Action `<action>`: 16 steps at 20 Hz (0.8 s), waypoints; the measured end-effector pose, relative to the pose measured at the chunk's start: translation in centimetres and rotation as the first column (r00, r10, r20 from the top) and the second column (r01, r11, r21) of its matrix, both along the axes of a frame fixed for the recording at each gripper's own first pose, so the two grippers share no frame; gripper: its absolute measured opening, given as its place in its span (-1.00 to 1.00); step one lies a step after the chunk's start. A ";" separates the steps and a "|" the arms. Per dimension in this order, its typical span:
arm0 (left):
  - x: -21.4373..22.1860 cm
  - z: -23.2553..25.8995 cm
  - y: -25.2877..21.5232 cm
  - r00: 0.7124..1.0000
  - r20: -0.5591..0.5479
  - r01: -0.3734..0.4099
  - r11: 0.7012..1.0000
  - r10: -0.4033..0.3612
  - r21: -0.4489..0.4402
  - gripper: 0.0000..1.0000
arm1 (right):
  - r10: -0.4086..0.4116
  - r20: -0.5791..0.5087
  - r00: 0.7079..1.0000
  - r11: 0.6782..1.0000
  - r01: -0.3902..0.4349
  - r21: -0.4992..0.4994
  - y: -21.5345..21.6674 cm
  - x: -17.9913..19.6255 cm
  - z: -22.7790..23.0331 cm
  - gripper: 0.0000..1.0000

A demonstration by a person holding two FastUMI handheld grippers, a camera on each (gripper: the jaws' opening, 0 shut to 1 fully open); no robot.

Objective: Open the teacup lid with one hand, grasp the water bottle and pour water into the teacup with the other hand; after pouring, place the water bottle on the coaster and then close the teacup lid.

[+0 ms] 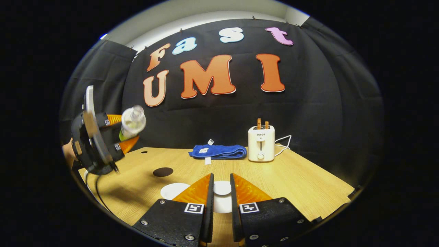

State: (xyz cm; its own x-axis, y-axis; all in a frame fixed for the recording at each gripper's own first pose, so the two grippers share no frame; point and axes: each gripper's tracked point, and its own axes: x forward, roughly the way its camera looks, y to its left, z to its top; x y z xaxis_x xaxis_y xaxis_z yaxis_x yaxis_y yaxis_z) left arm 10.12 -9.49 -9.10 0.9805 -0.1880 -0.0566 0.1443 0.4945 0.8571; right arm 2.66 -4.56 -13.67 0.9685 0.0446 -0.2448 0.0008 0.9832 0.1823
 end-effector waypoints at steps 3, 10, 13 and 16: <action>1.4 0.8 0.4 1.000 0.003 -0.028 0.990 0.028 -0.138 0.32 | 0.004 0.007 1.000 1.000 -0.004 0.000 0.5 0.6 0.1 -0.53; 4.0 1.7 0.6 0.994 -0.103 -0.084 0.853 0.036 -0.514 0.32 | 0.033 0.005 0.999 0.999 -0.033 -0.002 2.2 1.6 0.0 -0.53; 5.2 0.3 1.1 0.990 -0.137 -0.118 0.757 0.038 -0.642 0.32 | 0.060 0.010 0.998 0.998 -0.060 -0.024 3.2 2.1 -0.1 -0.53; 6.4 -2.8 1.5 0.975 -0.218 -0.182 0.660 0.027 -0.729 0.33 | 0.078 -0.002 0.997 0.996 -0.078 -0.047 3.7 2.6 -0.8 -0.53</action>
State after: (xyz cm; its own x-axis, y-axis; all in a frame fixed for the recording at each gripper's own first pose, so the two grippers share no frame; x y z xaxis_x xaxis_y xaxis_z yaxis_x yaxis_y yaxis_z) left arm 16.53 -7.97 -11.85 0.9836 -0.1400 -0.1137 0.1575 0.9739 0.1635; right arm 5.28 -0.81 -14.52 0.9625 0.1085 -0.2488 -0.0761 0.9877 0.1363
